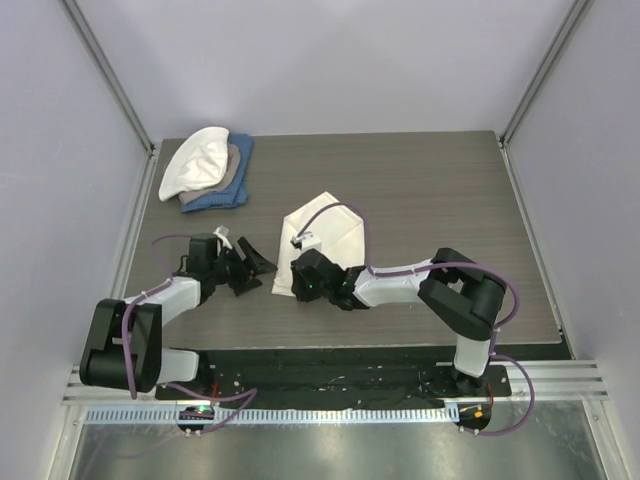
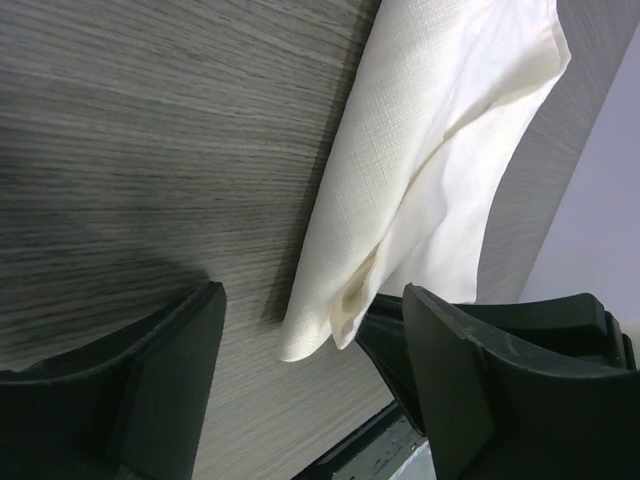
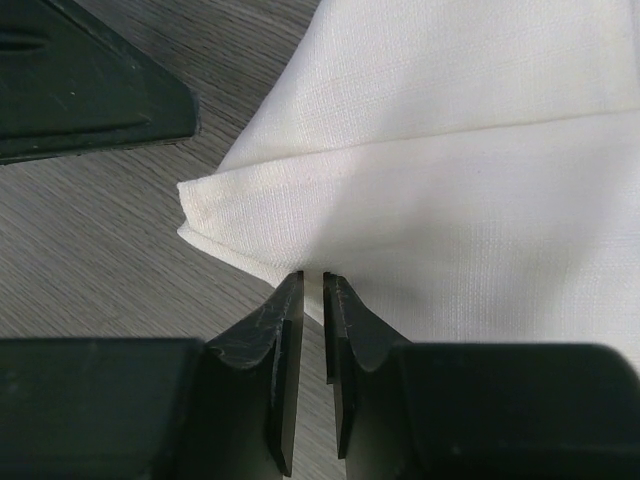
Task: Fold the napkin, place the utensils inside, and roll it up
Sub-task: Roll the napkin with the utensil
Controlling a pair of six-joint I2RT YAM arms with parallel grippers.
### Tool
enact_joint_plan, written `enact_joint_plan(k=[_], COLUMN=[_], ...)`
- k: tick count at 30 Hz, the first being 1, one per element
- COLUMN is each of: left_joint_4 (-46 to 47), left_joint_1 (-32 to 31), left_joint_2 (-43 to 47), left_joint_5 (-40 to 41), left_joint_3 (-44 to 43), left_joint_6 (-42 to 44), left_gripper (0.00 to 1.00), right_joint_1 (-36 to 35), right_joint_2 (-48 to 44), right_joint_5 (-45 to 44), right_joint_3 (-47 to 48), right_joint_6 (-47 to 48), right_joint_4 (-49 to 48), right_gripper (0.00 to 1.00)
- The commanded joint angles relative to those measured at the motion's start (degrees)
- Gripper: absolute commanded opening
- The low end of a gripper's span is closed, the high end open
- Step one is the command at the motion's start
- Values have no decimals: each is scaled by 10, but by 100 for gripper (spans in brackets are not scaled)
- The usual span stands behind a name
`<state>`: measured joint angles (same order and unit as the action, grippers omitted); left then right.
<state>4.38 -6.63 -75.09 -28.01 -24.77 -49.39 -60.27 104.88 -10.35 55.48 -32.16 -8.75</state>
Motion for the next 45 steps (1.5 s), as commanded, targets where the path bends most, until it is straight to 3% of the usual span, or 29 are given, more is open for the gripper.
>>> enact_joint_plan(k=[1, 19, 29, 32, 33, 36, 45], left_joint_4=[39, 43, 57, 73, 74, 57, -35], left_joint_1=[-5, -28, -37, -37, -37, -37, -37], left_joint_2=[-29, -42, -60, -76, -81, -98, -90], left_joint_5=[-29, -42, -49, -61, -63, -74, -107], left_joint_3=[9, 41, 35, 25, 21, -3, -63], left_joint_6=[-4, -5, -9, -20, -26, -35, -31], left_gripper=[73, 61, 40, 26, 16, 0, 0], right_joint_1=[-5, -5, -5, -5, -5, -5, -41], right_joint_2=[4, 9, 7, 0, -4, -27, -102], right_joint_5=[-6, -13, -17, -13, -13, -16, -88], right_joint_3=[10, 10, 11, 13, 15, 9, -26], right_joint_6=[-10, -10, -6, 9, 14, 33, 166], right_joint_4=[-14, -12, -16, -15, -11, -6, 1], right_gripper=[22, 21, 21, 22, 23, 29, 73])
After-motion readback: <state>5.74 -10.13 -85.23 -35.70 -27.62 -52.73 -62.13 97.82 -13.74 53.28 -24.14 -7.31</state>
